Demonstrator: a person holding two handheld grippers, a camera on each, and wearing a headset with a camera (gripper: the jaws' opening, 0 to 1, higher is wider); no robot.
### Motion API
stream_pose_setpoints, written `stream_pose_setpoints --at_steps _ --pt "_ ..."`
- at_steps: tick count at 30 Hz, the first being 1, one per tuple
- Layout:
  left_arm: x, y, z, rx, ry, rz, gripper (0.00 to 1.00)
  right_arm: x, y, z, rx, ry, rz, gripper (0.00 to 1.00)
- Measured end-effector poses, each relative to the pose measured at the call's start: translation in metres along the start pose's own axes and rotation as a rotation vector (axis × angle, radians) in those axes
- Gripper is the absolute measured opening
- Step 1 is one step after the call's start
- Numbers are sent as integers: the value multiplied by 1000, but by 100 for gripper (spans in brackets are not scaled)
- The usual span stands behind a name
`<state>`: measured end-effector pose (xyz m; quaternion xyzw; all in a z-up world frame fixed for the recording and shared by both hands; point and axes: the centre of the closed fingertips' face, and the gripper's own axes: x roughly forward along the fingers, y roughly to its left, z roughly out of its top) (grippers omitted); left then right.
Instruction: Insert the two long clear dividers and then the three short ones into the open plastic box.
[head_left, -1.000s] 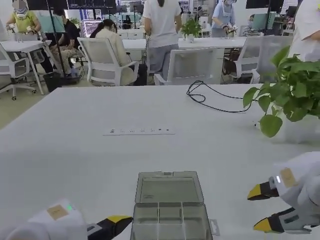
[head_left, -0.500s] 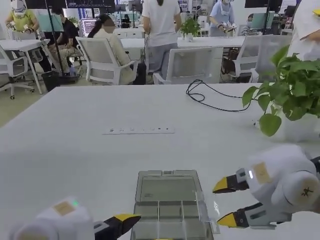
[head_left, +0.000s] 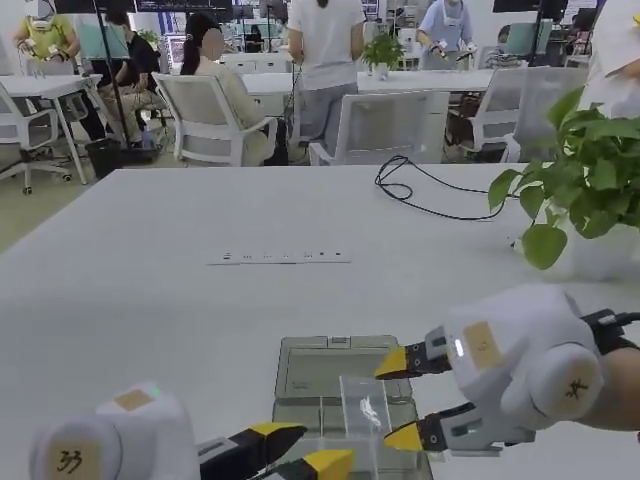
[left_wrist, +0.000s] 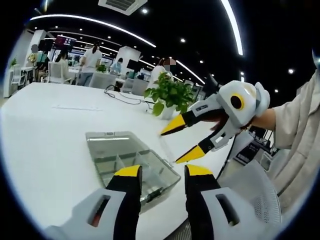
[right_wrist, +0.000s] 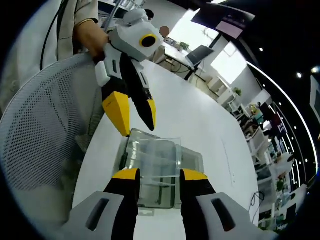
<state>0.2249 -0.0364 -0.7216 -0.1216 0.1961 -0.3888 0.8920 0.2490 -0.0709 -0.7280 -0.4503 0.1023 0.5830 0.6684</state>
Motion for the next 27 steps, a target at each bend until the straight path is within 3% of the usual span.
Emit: stream_pose_setpoints --at_steps 8,23,25,27 --pt "2 -2 8 -106 -46 -23 21 2 -2 12 -22 -27 -11 32" --pt "6 -5 10 -177 -48 -44 0 4 -2 22 -53 -49 -22 32" --pt "7 -5 9 -223 -40 -49 0 4 -2 22 -61 -46 -25 32" --pt "7 -4 8 -231 -34 -42 0 4 -2 22 -63 -44 -26 32"
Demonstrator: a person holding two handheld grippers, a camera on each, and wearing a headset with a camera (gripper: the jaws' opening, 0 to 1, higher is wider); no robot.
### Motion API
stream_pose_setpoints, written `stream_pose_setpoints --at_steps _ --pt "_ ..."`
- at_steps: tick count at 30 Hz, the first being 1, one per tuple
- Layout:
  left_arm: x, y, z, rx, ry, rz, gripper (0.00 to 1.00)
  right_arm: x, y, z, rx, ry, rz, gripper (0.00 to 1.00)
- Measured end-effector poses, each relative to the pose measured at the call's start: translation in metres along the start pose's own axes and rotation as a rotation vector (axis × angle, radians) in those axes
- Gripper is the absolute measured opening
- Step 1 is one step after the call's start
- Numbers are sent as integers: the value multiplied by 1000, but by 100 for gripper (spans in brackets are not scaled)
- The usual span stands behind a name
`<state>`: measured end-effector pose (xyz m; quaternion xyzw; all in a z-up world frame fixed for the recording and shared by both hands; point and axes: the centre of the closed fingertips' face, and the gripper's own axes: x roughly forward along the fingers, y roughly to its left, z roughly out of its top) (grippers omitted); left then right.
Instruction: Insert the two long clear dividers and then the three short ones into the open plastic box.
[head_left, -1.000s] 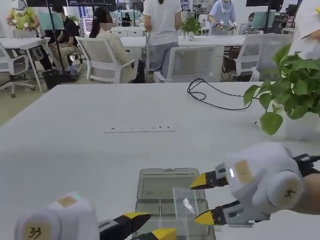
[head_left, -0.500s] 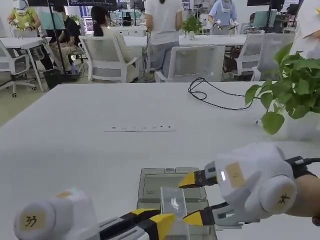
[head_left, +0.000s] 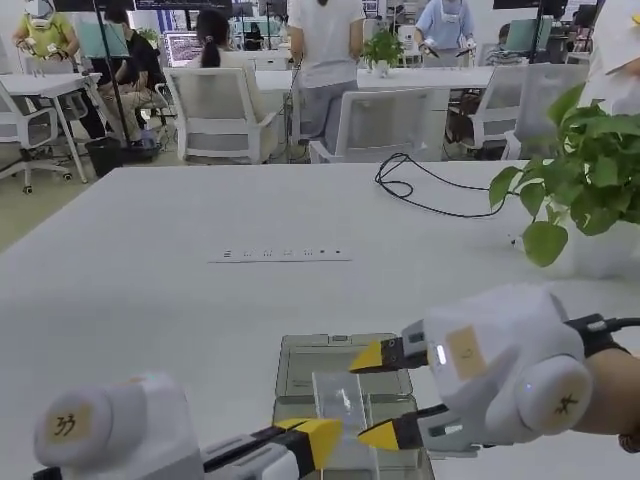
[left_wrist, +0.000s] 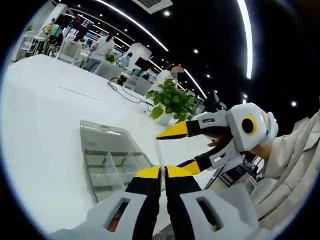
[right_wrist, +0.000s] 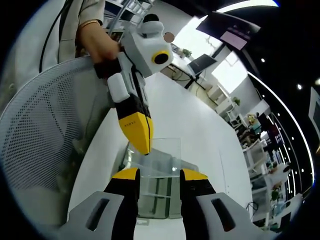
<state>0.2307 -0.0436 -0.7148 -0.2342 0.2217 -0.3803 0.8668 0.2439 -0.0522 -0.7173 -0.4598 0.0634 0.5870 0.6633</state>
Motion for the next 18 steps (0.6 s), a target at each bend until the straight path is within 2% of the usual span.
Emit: stream_pose_setpoints --at_steps 3,6,13,18 --pt "0 0 -2 -22 14 5 0 1 1 0 -6 4 3 32" --pt "1 1 -3 -83 24 15 0 1 1 -1 -7 8 2 32" --pt "2 2 -2 -157 50 27 0 0 1 -3 18 18 1 33" --pt "2 2 -1 -212 54 28 0 -1 -1 -3 20 17 -13 33"
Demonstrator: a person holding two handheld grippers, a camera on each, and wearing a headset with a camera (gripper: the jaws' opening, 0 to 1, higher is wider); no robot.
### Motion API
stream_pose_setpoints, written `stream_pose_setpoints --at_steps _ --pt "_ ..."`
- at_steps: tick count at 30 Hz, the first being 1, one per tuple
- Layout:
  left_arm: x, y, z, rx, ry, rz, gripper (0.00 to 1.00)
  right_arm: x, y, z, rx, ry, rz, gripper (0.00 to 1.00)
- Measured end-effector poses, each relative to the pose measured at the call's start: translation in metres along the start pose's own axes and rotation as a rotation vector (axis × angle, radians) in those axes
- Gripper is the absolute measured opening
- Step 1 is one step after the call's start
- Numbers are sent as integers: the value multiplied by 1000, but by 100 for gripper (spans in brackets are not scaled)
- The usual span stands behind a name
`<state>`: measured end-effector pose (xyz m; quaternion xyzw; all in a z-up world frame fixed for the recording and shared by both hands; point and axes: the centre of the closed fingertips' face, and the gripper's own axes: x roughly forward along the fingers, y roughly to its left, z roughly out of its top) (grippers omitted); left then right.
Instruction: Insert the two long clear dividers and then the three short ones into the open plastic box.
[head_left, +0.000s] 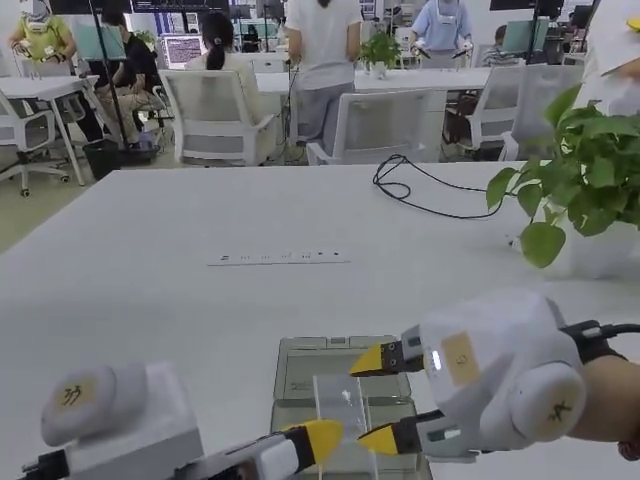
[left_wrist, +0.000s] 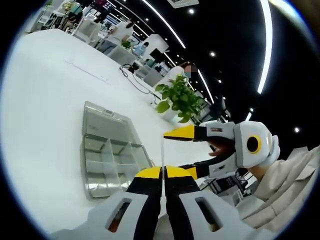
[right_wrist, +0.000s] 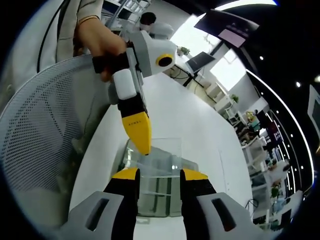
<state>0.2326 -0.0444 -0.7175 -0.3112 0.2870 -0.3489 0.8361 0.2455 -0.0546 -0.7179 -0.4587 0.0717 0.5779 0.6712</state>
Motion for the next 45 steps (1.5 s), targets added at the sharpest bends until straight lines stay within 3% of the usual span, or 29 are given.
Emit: stream_pose_setpoints --at_steps 3,8,14,16,19,27,34,45 --pt "-1 0 0 15 16 3 0 1 0 0 9 -3 -2 33" --pt "-4 11 1 150 48 60 0 1 3 1 47 -10 8 35" --pt "-11 20 -5 378 115 99 0 -3 5 11 175 -73 48 35" --pt "-12 18 -7 394 121 81 0 -4 5 15 217 -98 63 35" --pt "-15 19 -10 483 142 81 0 -7 5 21 261 -133 86 35" --pt "-20 13 -23 685 208 22 0 -10 14 29 276 -178 168 30" --pt "-25 7 -39 794 272 -42 0 -11 28 34 275 -198 252 26" --pt "-30 -8 -52 849 307 -156 0 -14 57 38 277 -208 411 22"
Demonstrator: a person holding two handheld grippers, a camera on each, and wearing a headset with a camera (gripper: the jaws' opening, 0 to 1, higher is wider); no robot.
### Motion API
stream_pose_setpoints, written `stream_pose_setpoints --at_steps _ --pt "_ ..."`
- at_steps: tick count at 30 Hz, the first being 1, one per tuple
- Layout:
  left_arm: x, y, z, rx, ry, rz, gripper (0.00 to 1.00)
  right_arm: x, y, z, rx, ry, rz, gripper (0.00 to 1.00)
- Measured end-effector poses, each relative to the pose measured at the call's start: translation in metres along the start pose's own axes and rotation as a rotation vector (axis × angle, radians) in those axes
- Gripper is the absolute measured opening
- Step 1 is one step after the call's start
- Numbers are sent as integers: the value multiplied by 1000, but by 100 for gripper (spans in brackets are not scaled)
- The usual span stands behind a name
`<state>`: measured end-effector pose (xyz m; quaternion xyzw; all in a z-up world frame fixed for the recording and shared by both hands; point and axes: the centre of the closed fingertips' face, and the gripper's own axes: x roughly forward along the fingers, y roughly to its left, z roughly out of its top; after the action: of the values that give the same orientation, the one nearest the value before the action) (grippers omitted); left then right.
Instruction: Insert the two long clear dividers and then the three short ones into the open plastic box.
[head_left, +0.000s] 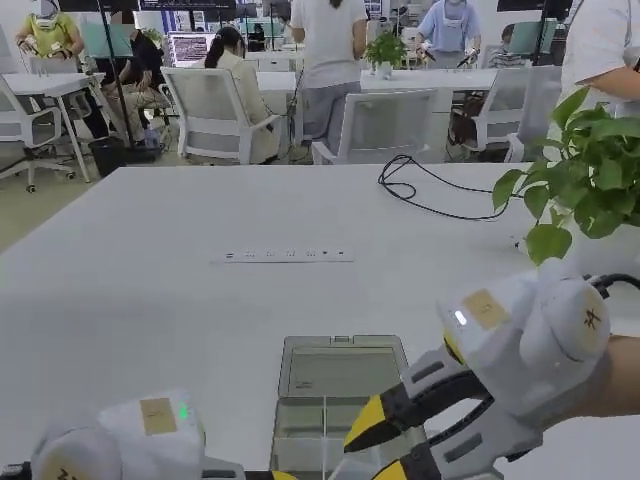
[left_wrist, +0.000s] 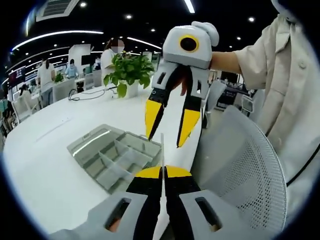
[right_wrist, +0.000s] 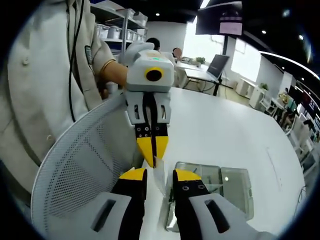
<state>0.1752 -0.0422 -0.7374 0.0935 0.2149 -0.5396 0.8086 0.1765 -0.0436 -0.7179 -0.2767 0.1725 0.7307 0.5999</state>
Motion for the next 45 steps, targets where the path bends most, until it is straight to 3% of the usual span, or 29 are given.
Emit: stream_pose_setpoints --at_steps 12,27,41,45 --pt "1 -20 6 34 -24 -103 0 0 18 7 69 -46 100 14" --pt "-1 -31 12 42 -56 -151 0 1 30 8 126 -64 162 3" --pt "0 -30 13 25 -67 -141 0 1 28 8 130 -37 147 2" --pt "0 -26 16 17 -91 -118 0 1 25 9 101 -19 120 2"
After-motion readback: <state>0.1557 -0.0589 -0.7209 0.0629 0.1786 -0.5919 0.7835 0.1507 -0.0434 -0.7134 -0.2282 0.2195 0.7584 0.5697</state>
